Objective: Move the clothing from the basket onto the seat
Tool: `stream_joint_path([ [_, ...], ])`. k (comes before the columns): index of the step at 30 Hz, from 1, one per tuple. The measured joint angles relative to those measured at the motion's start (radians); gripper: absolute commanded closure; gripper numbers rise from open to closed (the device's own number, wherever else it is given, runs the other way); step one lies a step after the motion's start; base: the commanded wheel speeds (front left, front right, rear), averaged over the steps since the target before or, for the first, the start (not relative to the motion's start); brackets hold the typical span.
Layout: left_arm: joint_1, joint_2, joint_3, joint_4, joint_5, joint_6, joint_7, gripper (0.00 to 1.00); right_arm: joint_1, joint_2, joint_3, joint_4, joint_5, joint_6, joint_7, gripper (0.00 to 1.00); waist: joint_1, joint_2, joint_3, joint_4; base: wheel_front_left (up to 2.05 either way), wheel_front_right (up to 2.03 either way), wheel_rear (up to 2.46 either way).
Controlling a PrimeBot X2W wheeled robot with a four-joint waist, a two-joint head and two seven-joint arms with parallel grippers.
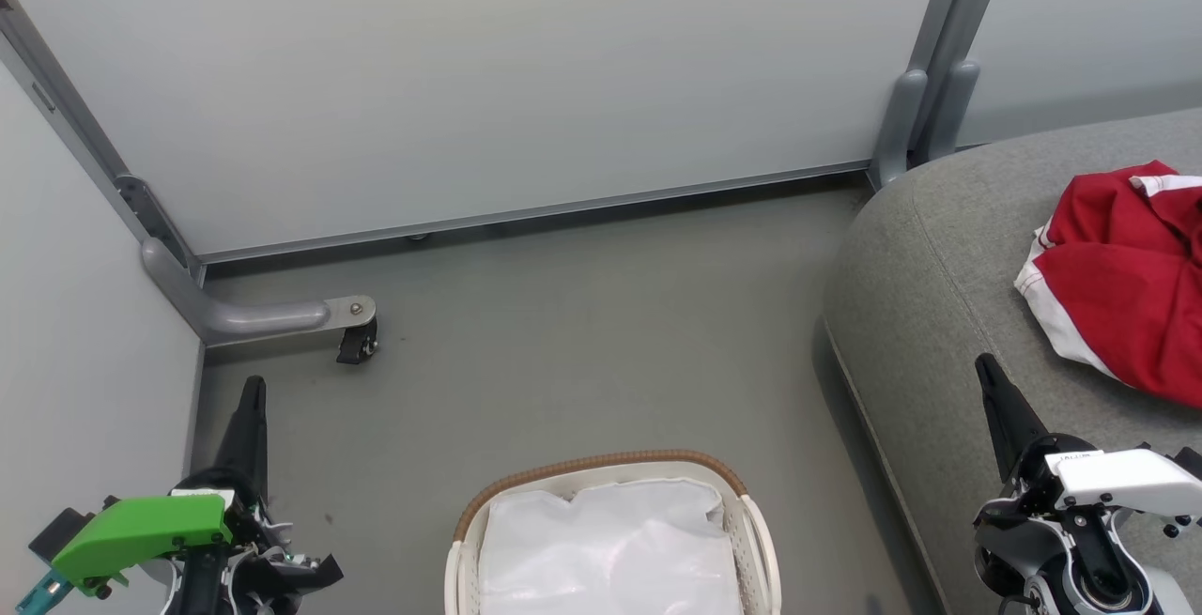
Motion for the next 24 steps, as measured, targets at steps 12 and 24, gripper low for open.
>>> stream_joint_path([
  [12,0.0,0.0,0.0,0.0,0.0,0.0,0.0,1.0,0.0,0.0,0.0,0.0,0.0,0.0,0.0,1.0,0.0,0.0,0.0,0.0,0.0,0.0,0.0],
  [24,0.0,0.0,0.0,0.0,0.0,0.0,0.0,1.0,0.0,0.0,0.0,0.0,0.0,0.0,0.0,1.0,0.0,0.0,0.0,0.0,0.0,0.0,0.0],
])
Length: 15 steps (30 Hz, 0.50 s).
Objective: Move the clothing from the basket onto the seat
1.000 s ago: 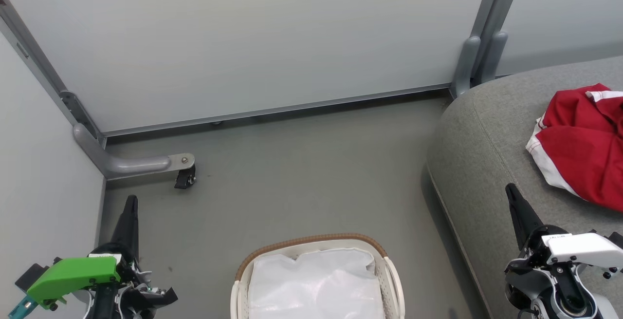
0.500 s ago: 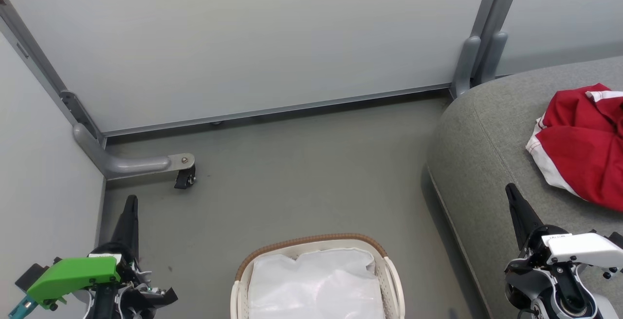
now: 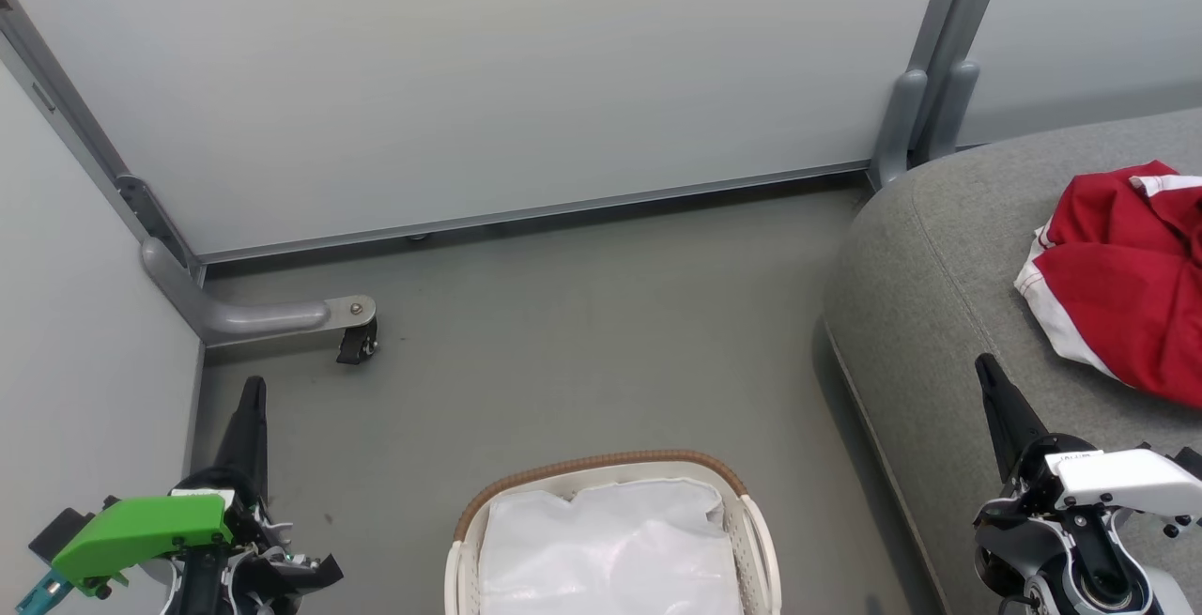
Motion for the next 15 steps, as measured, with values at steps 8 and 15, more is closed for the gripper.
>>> stream_joint_path([
  [8,0.0,0.0,0.0,0.0,0.0,0.0,0.0,1.0,0.0,0.0,0.0,0.0,0.0,0.0,0.0,1.0,0.0,0.0,0.0,0.0,0.0,0.0,0.0],
  [15,0.0,0.0,0.0,0.0,0.0,0.0,0.0,1.0,0.0,0.0,0.0,0.0,0.0,0.0,0.0,1.0,0.0,0.0,0.0,0.0,0.0,0.0,0.0],
])
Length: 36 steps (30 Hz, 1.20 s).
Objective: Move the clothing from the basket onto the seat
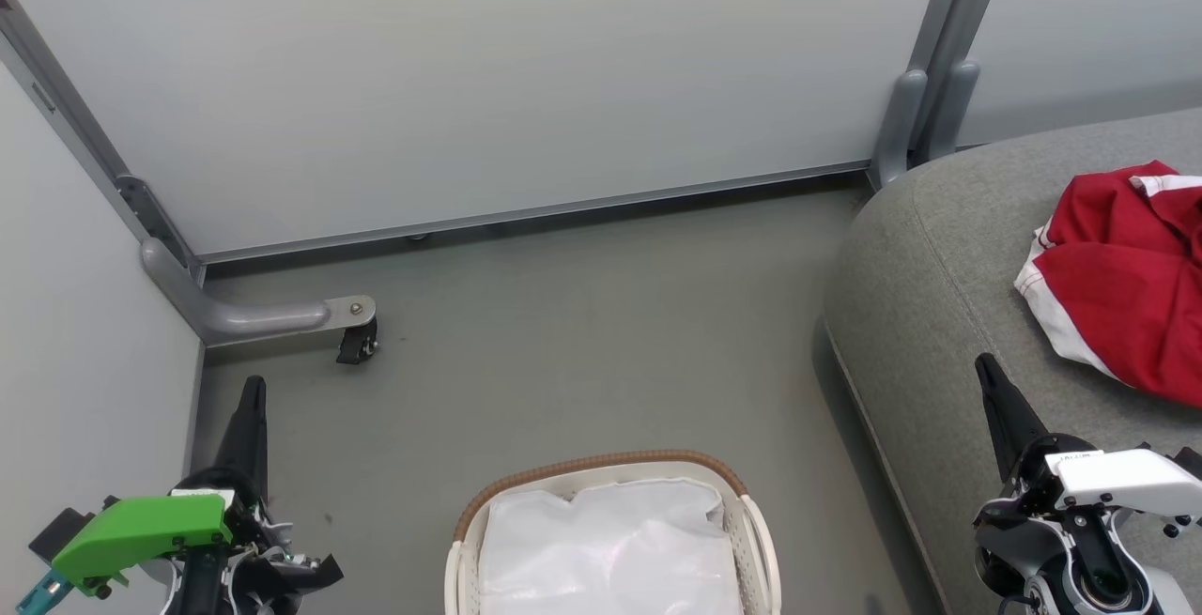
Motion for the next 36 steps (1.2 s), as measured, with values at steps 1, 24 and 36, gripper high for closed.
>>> stream_joint_path([
  [1,0.0,0.0,0.0,0.0,0.0,0.0,0.0,1.0,0.0,0.0,0.0,0.0,0.0,0.0,0.0,1.0,0.0,0.0,0.0,0.0,0.0,0.0,0.0],
  [24,0.0,0.0,0.0,0.0,0.0,0.0,0.0,1.0,0.0,0.0,0.0,0.0,0.0,0.0,0.0,1.0,0.0,0.0,0.0,0.0,0.0,0.0,0.0],
  [36,0.0,0.0,0.0,0.0,0.0,0.0,0.0,1.0,0.0,0.0,0.0,0.0,0.0,0.0,0.0,1.0,0.0,0.0,0.0,0.0,0.0,0.0,0.0],
])
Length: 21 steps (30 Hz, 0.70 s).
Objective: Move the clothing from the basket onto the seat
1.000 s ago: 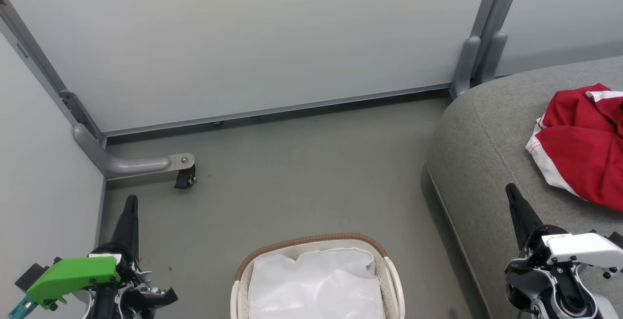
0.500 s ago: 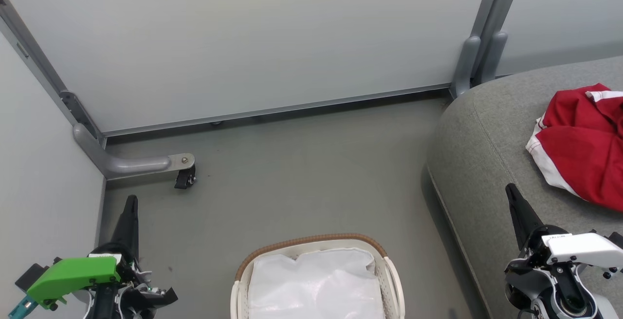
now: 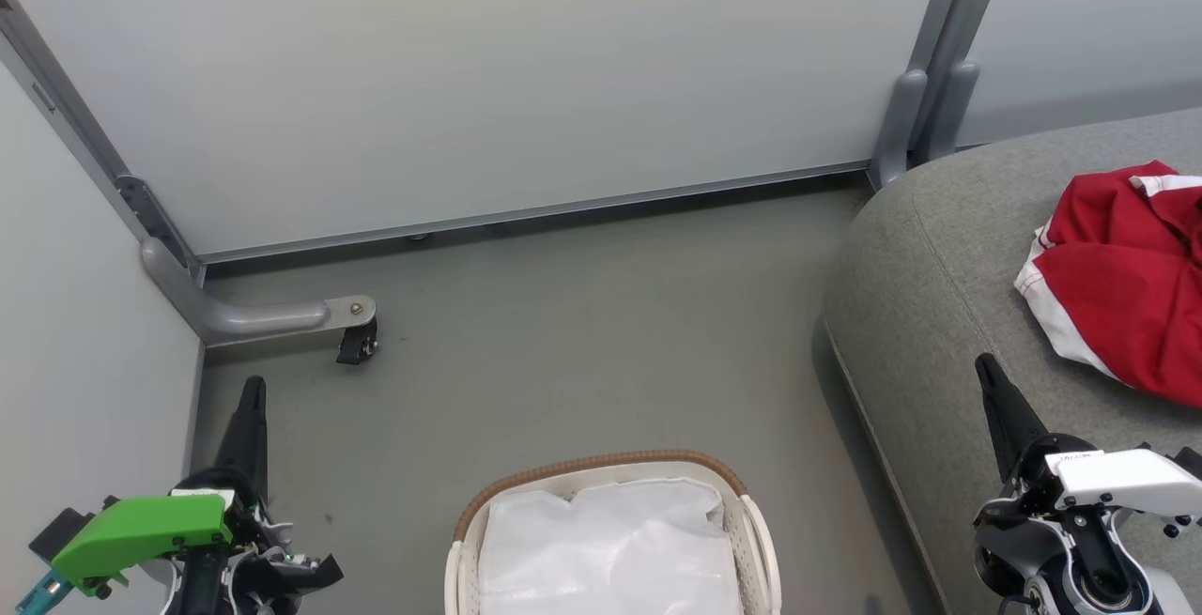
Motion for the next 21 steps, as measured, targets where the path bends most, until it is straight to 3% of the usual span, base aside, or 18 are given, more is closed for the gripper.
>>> stream_joint_path([
  [21,0.0,0.0,0.0,0.0,0.0,0.0,0.0,1.0,0.0,0.0,0.0,0.0,0.0,0.0,0.0,1.0,0.0,0.0,0.0,0.0,0.0,0.0,0.0],
])
